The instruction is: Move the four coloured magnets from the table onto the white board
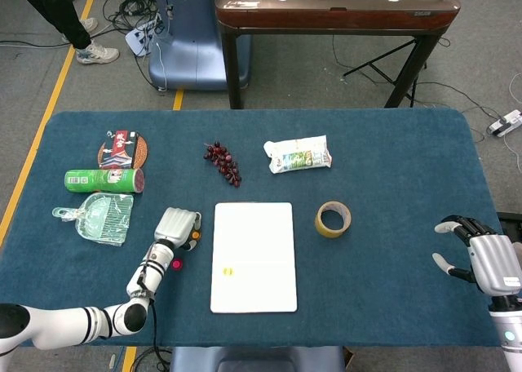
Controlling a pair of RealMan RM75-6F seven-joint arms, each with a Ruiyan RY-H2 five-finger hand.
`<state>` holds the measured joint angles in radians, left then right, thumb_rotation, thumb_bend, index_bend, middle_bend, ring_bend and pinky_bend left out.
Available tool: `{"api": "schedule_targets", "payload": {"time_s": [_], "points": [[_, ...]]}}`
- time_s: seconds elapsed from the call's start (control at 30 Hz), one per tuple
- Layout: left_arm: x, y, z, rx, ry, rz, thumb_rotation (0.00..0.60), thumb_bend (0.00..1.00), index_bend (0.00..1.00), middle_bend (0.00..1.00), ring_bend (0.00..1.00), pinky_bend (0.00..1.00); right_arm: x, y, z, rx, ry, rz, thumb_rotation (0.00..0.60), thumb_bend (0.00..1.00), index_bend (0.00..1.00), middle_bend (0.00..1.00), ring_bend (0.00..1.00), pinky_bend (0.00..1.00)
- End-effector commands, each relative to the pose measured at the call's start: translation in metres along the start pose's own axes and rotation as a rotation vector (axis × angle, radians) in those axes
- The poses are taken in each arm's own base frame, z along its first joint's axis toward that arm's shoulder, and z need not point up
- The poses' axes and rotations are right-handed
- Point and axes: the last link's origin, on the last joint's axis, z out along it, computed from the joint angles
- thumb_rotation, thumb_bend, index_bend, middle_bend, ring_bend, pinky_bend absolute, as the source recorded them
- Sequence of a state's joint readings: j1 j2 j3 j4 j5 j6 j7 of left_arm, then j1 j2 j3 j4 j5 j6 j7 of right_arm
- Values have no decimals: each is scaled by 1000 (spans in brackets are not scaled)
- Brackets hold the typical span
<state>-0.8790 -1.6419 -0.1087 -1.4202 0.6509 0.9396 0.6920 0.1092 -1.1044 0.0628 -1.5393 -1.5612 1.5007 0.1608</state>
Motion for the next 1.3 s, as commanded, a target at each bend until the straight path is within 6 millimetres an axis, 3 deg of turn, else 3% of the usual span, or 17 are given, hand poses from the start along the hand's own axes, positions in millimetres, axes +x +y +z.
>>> {"api": "schedule_targets", "payload": {"time_s": [0.03, 0.8, 1.03, 1.3], "points": [[0, 0, 0, -1, 1, 0, 600, 297, 594, 1000, 1000, 1000, 0, 0, 0, 0, 0, 0, 600, 162, 389, 335, 314, 443], [12, 5, -12, -34, 23, -44, 600, 315, 625, 1000, 1000, 1000, 0, 0, 0, 2, 1, -1, 600, 162, 388, 335, 315, 443], [23, 20, -28, -100, 38, -55, 600, 315, 623, 1000, 1000, 1000, 0, -2, -1, 7, 0, -1, 600, 162, 388, 335, 314, 443], [21, 39, -44, -180, 25, -32, 600, 315, 622, 1000, 1000, 1000, 2, -1, -2, 4, 8, 0, 600, 162, 389, 335, 314, 443]]}}
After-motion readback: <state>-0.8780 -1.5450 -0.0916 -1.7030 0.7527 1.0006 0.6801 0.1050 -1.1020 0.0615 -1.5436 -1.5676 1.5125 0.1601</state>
